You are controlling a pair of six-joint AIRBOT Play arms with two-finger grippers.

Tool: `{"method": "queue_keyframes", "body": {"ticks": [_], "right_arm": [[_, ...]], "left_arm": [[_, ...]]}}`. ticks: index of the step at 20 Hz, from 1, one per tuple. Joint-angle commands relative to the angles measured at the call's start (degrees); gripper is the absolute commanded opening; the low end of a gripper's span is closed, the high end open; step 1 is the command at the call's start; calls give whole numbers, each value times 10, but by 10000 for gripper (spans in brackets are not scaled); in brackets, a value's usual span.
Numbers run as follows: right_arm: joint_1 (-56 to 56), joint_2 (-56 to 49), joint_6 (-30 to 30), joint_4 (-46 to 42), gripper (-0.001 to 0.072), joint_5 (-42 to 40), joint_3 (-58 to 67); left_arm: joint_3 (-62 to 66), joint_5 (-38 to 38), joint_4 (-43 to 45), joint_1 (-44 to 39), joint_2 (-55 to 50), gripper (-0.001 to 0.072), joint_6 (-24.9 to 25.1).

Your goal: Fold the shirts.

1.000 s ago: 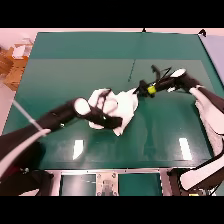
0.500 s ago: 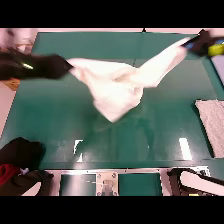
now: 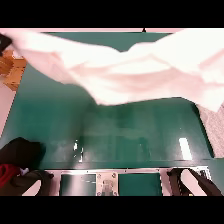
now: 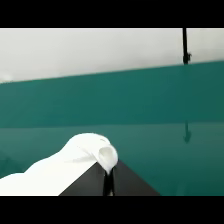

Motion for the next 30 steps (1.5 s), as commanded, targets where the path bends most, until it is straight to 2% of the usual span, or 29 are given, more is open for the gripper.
{"method": "queue_keyframes", "body": {"ticks": [1, 5, 8, 12, 15, 16, 17, 18, 19, 22, 25, 27, 29, 30], "right_arm": [[4, 9, 14, -33, 17, 4, -108], [52, -61, -7, -33, 17, -118, -330], [89, -188, -7, -28, 17, -177, -423], [116, -363, -41, 44, 17, -215, -399], [116, -422, -50, 68, 17, -214, -335], [115, -423, -50, 68, 43, -210, -319], [110, -423, -50, 66, 183, -196, -299], [101, -422, -50, 61, 270, -165, -276], [87, -420, -50, 53, 269, -131, -255], [27, -399, -45, 32, 268, -46, -233], [-24, -349, -46, -25, 268, -24, -295], [-58, -310, -48, -42, 268, -26, -366], [-88, -278, -48, -42, 274, -49, -438], [-97, -270, -48, -42, 325, -63, -465]], "left_arm": [[-65, -22, 45, 3, -1, 26, 0], [-273, 49, 44, 3, -23, 26, 5], [-367, 121, 22, 3, -112, 27, 21], [-315, 205, -16, 3, -275, 26, 34], [-211, 184, -14, 3, -366, 27, 34], [-182, 172, -11, 3, -383, 27, 33], [-158, 158, -1, 3, -390, 31, 33], [-135, 138, 20, 3, -390, 314, 34], [-108, 108, 47, 7, -390, 636, 34], [-57, 5, 48, 58, -388, 644, 56], [-97, -69, -61, 134, -387, 644, 124], [-158, -69, -177, 165, -387, 644, 184], [-232, -37, -248, 165, -387, 643, 237], [-264, -19, -253, 160, -388, 643, 251]]}}
